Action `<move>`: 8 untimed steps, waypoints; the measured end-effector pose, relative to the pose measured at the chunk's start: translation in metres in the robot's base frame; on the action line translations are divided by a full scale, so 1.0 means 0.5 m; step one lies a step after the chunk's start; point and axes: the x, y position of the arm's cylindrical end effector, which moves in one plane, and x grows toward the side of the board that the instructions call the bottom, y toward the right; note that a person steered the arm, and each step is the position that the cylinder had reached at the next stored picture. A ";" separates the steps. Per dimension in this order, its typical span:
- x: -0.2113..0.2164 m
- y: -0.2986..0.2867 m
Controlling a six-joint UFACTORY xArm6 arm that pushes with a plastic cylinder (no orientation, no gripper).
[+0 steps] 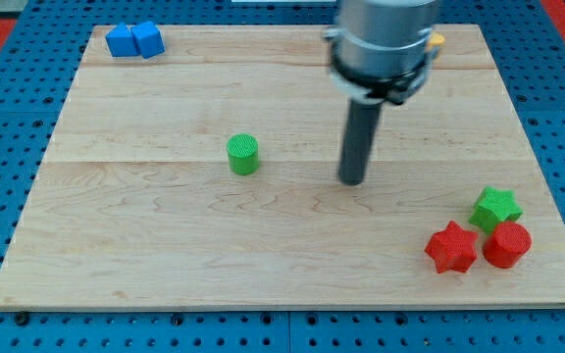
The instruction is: Push the green circle to the green and red star
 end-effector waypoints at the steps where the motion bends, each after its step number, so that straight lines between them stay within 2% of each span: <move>1: 0.049 -0.156; 2: 0.017 -0.306; 3: -0.090 -0.372; 4: -0.127 -0.280; 5: -0.126 -0.087; 6: -0.099 0.051; 7: -0.134 -0.014; 8: -0.188 -0.170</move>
